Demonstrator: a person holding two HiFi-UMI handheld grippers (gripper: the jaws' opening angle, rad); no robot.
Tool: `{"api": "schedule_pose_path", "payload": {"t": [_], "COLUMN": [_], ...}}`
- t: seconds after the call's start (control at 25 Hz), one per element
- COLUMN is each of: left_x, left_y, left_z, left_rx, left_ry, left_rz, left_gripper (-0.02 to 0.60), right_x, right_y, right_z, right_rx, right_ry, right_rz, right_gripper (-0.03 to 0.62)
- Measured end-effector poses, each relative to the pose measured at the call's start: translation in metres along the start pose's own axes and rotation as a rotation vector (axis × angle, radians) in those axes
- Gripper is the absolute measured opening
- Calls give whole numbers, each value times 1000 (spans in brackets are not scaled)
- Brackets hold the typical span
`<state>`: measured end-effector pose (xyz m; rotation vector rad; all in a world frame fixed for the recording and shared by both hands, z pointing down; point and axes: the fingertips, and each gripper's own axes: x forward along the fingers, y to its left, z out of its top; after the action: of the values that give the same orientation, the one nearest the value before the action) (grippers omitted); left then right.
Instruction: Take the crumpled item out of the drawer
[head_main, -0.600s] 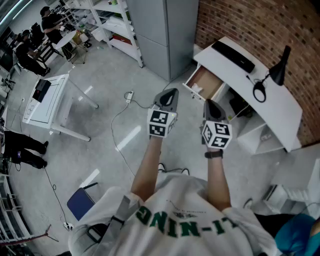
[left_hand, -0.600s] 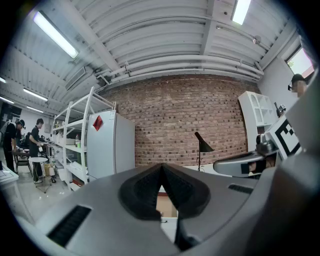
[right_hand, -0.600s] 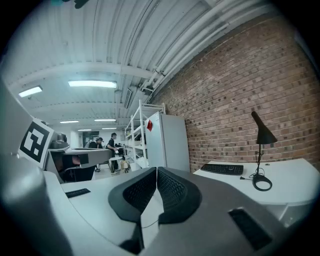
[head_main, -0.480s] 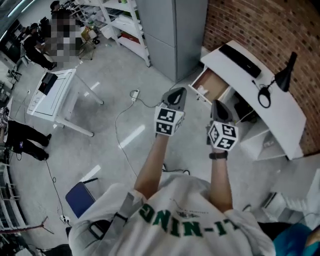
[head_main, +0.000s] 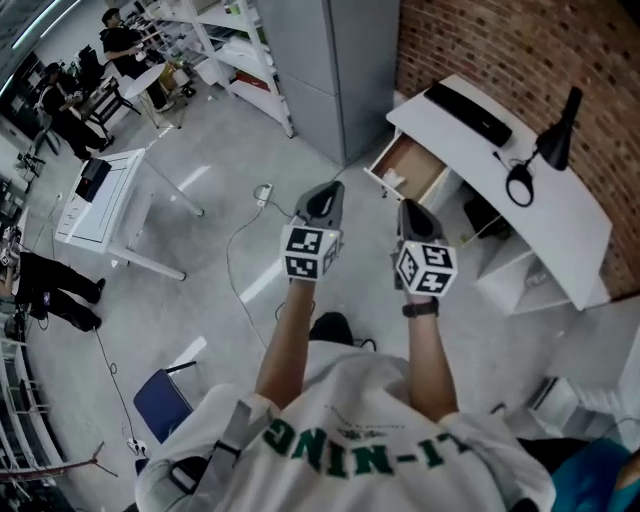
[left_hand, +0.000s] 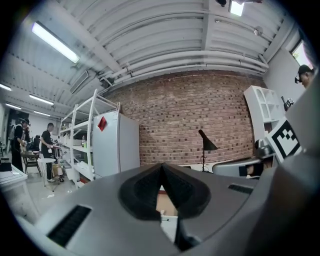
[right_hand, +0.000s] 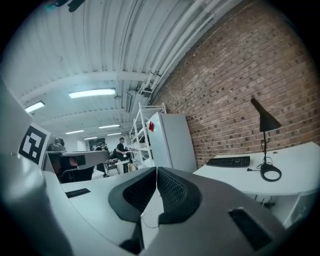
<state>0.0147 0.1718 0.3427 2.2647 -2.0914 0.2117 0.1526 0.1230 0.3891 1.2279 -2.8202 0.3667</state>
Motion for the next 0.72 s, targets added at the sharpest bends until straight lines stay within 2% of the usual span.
{"api": "schedule_pose_path", "payload": {"t": [0.16,0.4,0.52,0.72], "left_x": [23,93,141,206], "left_y": [-2,-2,15,51], "left_z": [-10,-26,-32,-24], "left_rx": [-11,-16,-1,-15], "left_ry": [25,34,56,57], "left_rz": [-25,-118,-156,-230], "left_gripper": [1,1,0,0], "right_x": [10,56,99,162], "right_y": [-9,-51,-71,-84], "right_z": [-13,-25,-27,-20], "right_rx": [7,48,77,48], "right_ry": [37,90,127,165], "right_rz": [-19,-77,-102,-160], "right_gripper": [8,8,9,8]}}
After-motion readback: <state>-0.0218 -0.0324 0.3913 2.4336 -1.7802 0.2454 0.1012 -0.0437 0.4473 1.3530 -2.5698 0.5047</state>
